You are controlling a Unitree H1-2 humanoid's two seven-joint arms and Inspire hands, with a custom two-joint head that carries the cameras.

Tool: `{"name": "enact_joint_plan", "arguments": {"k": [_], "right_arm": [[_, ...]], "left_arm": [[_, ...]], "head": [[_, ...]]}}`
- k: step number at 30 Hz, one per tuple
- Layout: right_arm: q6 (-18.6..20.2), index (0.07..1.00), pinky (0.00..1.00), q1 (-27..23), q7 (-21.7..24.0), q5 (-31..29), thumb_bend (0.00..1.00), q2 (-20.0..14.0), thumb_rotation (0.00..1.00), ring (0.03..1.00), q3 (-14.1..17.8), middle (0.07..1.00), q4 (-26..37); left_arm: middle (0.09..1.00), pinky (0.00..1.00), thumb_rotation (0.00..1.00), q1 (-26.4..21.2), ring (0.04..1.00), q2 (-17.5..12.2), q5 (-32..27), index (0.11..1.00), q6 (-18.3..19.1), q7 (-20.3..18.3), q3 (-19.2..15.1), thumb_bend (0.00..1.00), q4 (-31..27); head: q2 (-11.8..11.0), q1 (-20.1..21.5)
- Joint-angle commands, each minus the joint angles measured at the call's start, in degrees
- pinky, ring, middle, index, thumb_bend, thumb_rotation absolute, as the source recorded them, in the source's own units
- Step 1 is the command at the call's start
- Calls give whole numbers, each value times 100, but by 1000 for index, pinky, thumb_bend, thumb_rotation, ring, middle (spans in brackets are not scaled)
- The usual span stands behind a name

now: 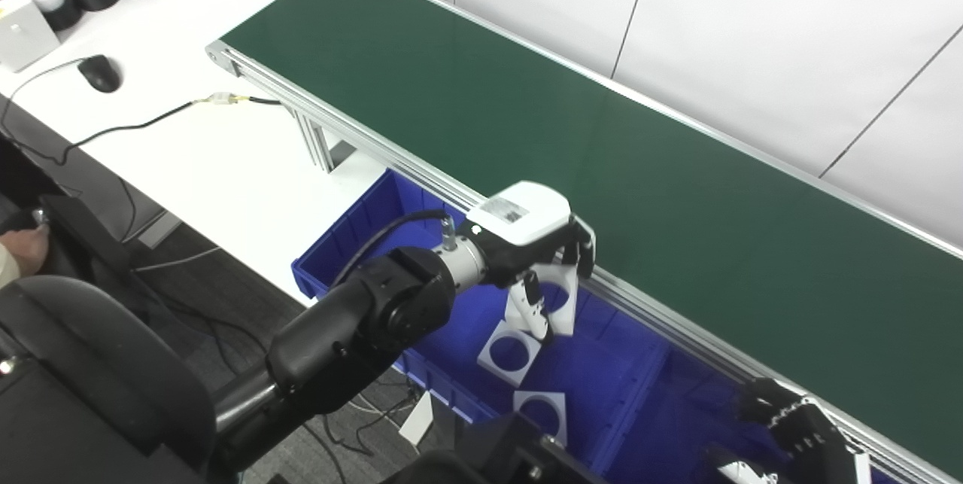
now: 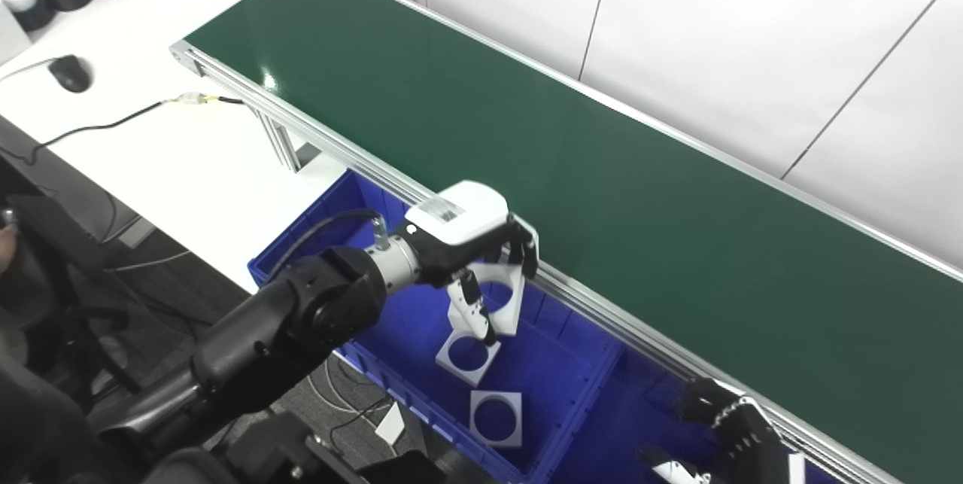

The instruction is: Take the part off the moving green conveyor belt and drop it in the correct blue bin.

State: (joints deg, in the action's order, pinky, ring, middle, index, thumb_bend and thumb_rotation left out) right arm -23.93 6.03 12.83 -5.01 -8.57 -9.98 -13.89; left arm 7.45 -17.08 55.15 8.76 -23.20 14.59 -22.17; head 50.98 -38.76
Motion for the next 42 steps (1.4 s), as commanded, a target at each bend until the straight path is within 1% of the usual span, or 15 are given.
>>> {"name": "enact_joint_plan", "arguments": {"k": [1,5,12,20,21,22,23,24,25,26,28,31,33,38,42], "right_arm": [[-266,600,544,-46,67,0,789,24,0,584,53,614,164],[-241,600,545,-28,64,12,789,26,0,583,64,615,202],[-261,595,541,-14,68,44,786,43,0,587,64,616,218],[-200,583,545,19,37,74,791,85,0,591,68,612,249],[-205,583,547,21,43,75,790,84,0,592,67,613,247],[-213,584,548,22,49,75,789,82,0,593,68,615,244],[-219,585,549,25,53,76,788,80,0,595,68,616,242],[-220,585,551,31,55,75,787,82,0,596,67,617,252],[-216,583,548,38,52,77,784,85,0,595,66,616,269],[-209,583,547,44,48,77,784,90,0,594,66,616,283],[-216,581,542,45,51,74,783,96,0,591,65,614,285],[-214,582,545,43,51,77,783,99,0,592,66,614,278],[-225,582,546,46,37,104,784,99,0,593,71,616,268],[-234,581,546,37,58,68,786,104,0,593,81,616,216],[-211,582,550,45,50,77,788,108,0,598,80,620,234]], "left_arm": [[490,325,0,-59,382,-49,121,537,-140,256,21,497,23],[484,323,0,-83,385,3,338,542,-188,528,134,497,372],[470,311,0,-81,380,11,550,552,-114,847,200,495,649],[471,302,0,-49,374,-11,533,558,-166,1192,176,494,709],[471,306,0,-43,377,-23,504,557,-152,1148,176,494,663],[484,335,0,-38,392,-33,471,546,-130,1077,175,498,597],[494,372,0,-32,452,-48,454,511,-110,998,179,513,530],[578,419,54,-35,516,-104,463,533,-125,880,209,615,448],[665,500,132,-41,616,-172,411,633,-174,763,234,875,383],[675,511,141,-53,629,-254,302,644,-244,622,259,900,319],[752,595,219,-74,717,-380,46,723,-340,377,289,981,227],[814,632,291,-90,783,-479,-247,778,-359,91,309,1000,137],[825,638,299,-102,794,-510,-328,789,-366,11,318,1000,112],[827,649,301,-124,797,-546,-446,798,-364,-131,315,1000,54],[816,637,310,-136,788,-560,-520,799,-376,-200,305,1000,25]], "head": [[-16,9],[-19,4],[-47,35],[-62,79],[-65,92],[-65,92],[-67,104],[-67,108],[-67,112],[-67,112],[-68,123],[-69,140],[-74,154],[-81,165],[-75,191]]}}
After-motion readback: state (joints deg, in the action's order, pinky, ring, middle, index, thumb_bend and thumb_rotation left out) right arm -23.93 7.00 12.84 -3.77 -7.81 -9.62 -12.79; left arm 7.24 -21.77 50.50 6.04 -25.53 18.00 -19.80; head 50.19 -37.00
